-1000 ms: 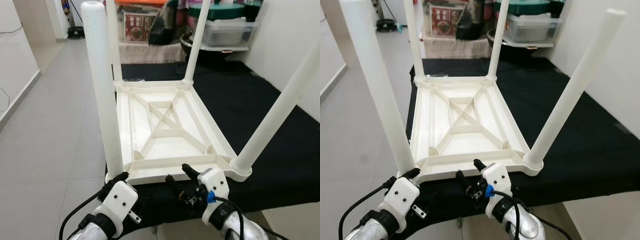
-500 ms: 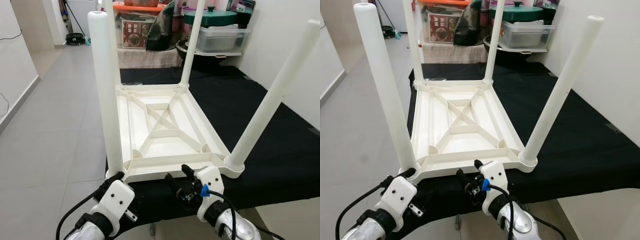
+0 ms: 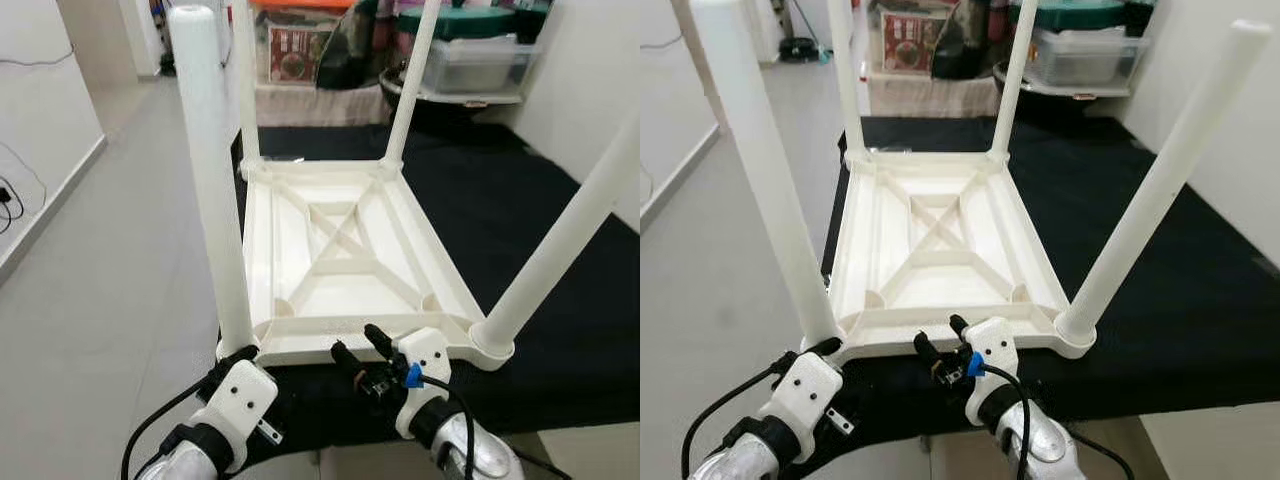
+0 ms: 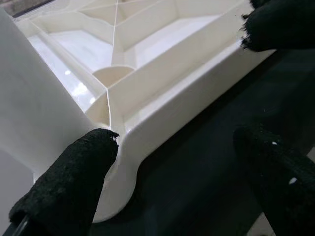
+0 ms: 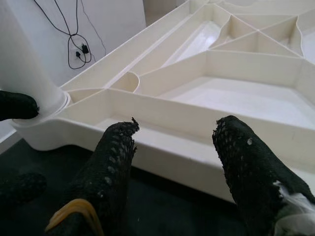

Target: Building children table

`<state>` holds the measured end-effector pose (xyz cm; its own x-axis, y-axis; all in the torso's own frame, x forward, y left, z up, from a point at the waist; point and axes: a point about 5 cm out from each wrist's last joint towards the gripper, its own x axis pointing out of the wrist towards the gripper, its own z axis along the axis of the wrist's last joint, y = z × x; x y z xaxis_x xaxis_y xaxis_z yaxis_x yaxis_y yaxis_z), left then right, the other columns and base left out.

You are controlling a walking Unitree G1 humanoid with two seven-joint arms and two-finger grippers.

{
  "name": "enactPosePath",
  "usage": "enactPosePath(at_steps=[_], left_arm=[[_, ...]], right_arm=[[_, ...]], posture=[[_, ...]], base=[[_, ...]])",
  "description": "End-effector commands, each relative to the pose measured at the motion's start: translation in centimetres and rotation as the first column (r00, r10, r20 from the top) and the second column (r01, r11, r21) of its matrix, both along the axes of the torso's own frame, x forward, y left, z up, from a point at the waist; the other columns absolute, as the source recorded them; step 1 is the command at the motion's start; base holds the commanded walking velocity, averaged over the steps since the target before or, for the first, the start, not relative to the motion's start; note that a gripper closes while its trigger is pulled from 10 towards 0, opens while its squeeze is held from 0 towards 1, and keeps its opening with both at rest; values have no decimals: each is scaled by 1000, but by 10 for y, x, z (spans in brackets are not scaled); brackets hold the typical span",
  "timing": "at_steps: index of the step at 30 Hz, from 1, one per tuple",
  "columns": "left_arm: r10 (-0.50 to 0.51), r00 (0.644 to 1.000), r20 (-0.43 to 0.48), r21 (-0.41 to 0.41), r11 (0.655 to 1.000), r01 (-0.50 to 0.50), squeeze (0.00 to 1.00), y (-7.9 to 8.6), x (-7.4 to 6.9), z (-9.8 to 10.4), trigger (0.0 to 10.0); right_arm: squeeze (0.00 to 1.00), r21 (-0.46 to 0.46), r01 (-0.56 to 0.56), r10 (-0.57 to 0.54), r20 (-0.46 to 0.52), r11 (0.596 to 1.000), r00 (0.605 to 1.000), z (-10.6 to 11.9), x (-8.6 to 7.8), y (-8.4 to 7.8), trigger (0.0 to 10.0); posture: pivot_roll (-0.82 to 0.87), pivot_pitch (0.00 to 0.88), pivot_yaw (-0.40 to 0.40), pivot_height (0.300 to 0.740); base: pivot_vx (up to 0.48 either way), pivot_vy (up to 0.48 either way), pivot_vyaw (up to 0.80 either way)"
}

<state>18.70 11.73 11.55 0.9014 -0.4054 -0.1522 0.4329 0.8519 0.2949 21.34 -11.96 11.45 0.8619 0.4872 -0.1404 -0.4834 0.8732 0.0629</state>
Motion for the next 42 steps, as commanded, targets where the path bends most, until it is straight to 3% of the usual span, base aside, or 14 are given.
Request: enactPosePath(at_steps=[1, 27, 38, 42], left_arm=[[21, 999, -30, 19, 1000, -21, 0, 3, -2, -6, 10000], [30, 999, -32, 18, 999, -29, 0, 2, -2, -7, 10000], [45, 998, -33, 5, 999, -45, 0, 4, -1, -6, 10000], [66, 997, -32, -6, 998, -66, 0, 6, 1, -6, 10000]], right_arm=[[0, 12, 0, 0, -20, 1000, 1000, -4, -1, -1, 10000], [0, -27, -3, 3, 3, 1000, 1000, -3, -1, 1, 10000], [0, -45, 4, -4, 16, 999, 1000, -1, 1, 2, 10000], [0, -51, 7, -6, 23, 999, 1000, -1, 3, 2, 10000]], posture=[[38, 20, -62, 740], [40, 10, -67, 740], [43, 12, -66, 740], [44, 7, -64, 740]], base=[[-401, 0, 0], [-45, 0, 0], [0, 0, -785], [0, -81, 0]])
